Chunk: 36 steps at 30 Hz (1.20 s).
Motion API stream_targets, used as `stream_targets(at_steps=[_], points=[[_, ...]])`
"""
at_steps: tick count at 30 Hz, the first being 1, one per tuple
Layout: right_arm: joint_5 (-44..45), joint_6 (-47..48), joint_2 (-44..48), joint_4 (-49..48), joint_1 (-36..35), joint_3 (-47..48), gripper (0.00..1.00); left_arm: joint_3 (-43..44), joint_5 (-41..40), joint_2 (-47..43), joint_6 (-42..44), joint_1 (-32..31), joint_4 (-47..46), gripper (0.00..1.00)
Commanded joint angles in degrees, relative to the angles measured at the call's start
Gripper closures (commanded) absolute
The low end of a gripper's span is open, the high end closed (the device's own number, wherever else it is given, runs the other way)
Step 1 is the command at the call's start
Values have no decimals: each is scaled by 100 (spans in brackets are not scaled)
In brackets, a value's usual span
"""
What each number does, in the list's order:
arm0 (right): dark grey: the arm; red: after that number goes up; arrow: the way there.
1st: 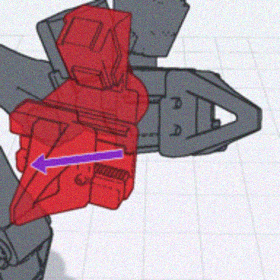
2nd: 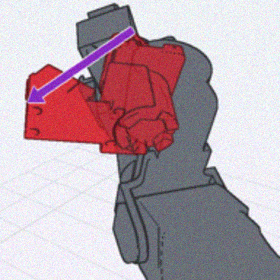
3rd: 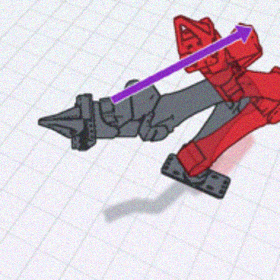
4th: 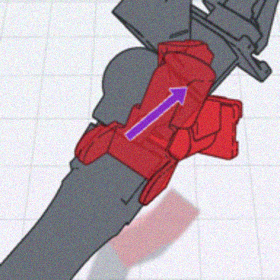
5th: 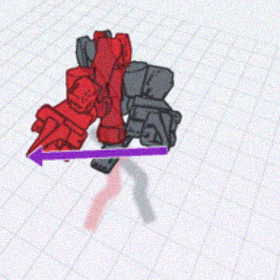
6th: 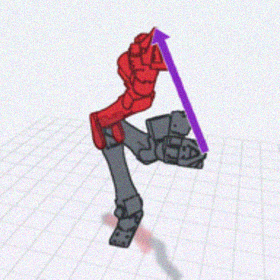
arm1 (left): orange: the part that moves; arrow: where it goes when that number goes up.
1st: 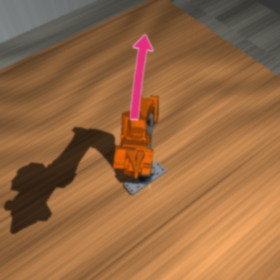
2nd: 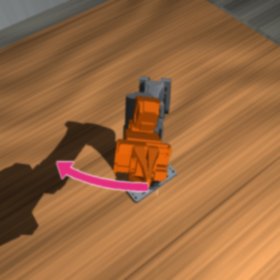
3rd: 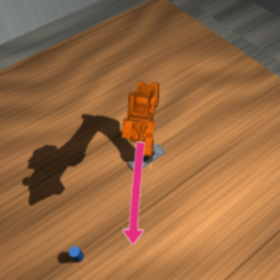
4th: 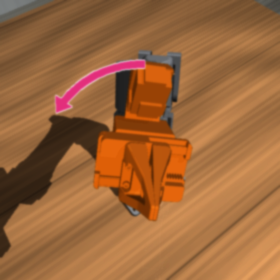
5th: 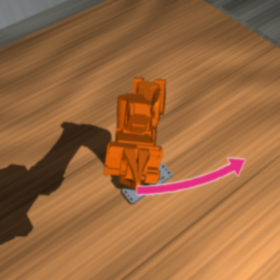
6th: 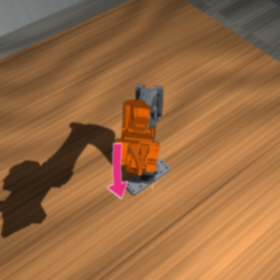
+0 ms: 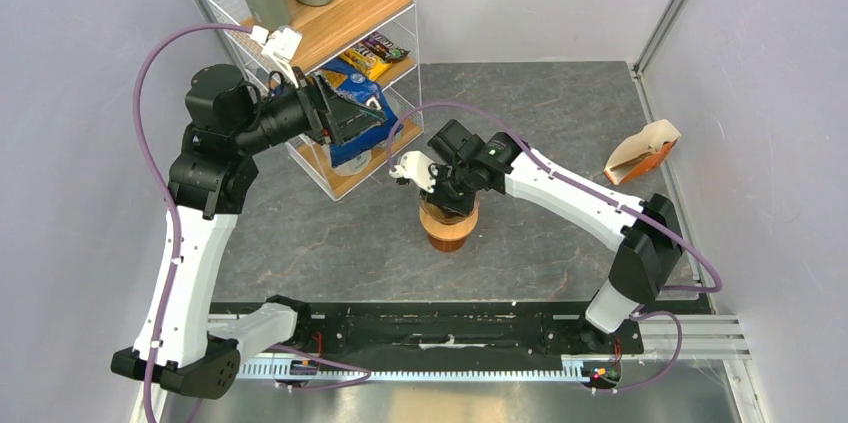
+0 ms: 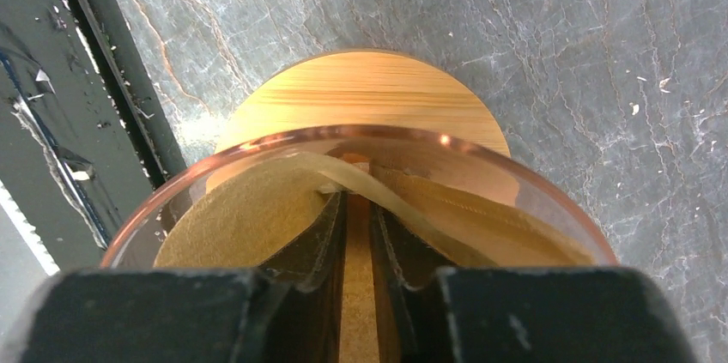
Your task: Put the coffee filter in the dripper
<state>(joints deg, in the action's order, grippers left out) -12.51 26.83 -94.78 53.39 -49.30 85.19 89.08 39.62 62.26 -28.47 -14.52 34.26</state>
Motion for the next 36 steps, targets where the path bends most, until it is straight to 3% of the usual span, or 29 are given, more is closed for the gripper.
stream_targets(at_steps=[1, 5, 15, 24, 36], points=[[106, 66, -31, -127, -27, -72, 74, -9, 178, 18, -207, 29, -328, 16], [115, 77, -34, -101, -34, -74, 65, -46, 204, 26, -260, 33, -384, 16], [-208, -87, 226, -82, -27, 516, 67, -188, 237, 56, -298, 37, -505, 16], [-270, -88, 228, 79, -32, 605, 75, -248, 275, 59, -251, 37, -538, 16], [109, 73, 23, -181, -55, 52, 85, -251, 266, -16, -143, 46, -455, 16]])
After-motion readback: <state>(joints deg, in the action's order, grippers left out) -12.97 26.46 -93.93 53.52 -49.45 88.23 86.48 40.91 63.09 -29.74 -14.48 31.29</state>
